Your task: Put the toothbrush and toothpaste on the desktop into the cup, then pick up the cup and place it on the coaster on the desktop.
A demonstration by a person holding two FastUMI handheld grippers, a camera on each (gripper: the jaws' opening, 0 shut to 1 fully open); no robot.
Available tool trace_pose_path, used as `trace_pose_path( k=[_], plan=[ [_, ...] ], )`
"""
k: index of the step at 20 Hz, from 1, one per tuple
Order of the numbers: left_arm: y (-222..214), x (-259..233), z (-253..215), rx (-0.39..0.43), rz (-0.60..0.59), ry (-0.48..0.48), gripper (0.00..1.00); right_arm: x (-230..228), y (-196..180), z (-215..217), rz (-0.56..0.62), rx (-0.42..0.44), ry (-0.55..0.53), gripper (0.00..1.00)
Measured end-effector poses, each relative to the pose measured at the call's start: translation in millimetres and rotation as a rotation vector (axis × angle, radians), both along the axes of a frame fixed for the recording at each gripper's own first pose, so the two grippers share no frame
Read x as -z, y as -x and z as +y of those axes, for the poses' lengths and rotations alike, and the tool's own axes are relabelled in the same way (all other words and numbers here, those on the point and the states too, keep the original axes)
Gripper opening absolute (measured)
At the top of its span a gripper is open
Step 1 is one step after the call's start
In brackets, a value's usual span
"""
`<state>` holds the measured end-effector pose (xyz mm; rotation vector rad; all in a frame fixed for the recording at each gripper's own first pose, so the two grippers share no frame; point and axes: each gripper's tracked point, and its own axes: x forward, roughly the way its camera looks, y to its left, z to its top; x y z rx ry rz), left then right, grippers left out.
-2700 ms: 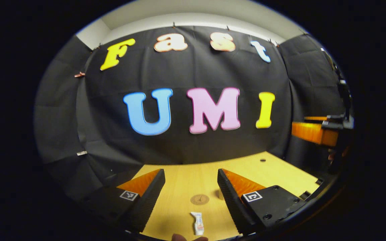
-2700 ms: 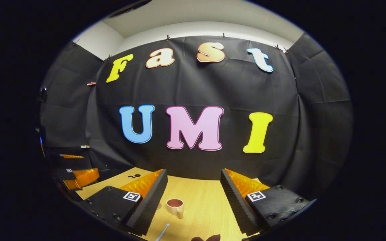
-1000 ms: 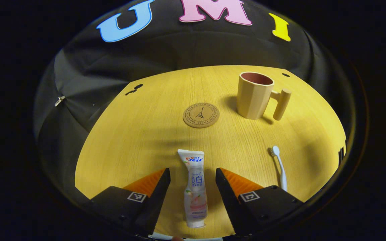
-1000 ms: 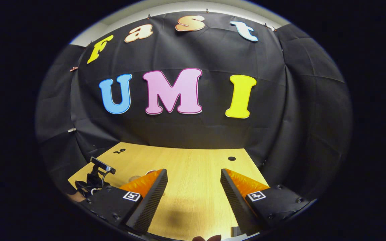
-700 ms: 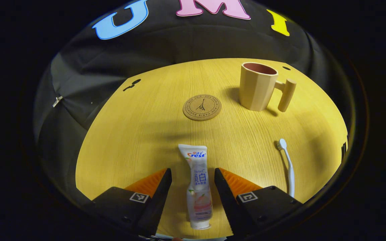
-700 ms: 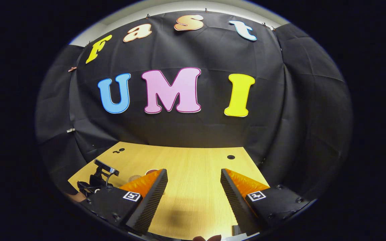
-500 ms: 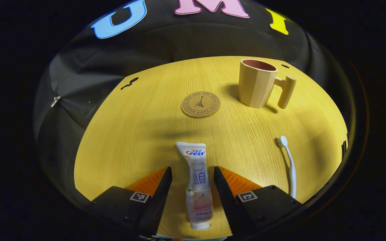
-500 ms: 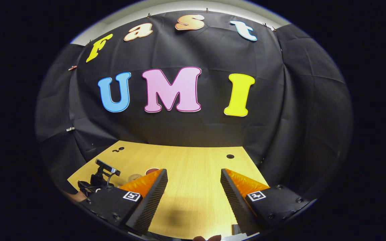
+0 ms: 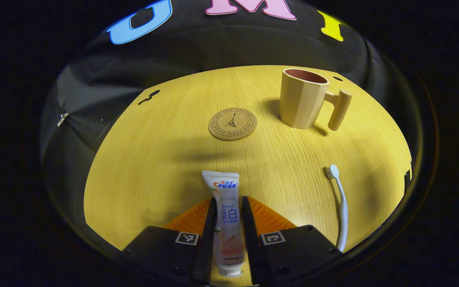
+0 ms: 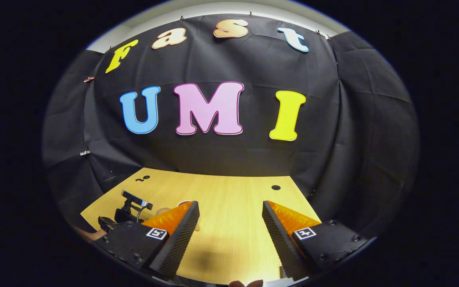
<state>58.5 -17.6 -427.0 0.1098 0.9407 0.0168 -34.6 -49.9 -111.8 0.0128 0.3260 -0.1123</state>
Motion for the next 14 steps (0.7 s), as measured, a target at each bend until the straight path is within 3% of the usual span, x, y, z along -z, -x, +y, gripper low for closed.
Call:
trace_pose_path(
  k=[7, 11, 14],
  plan=[
    [-3.0, 0.0, -2.6, 0.02, 0.011, 0.082, 0.29, -4.2, 7.5, 8.2, -0.014, 0.021, -0.006, 0.98],
    [-3.3, -3.2, -2.4, 0.071, 0.014, 0.114, 0.22, -9.1, 11.3, 11.8, -0.027, 0.03, -0.001, 0.98],
    [0.4, -14.3, 1.1, 0.047, -0.004, 0.179, 0.19, -6.3, 14.7, 16.3, -0.019, 0.032, 0.001, 0.98]
  ],
)
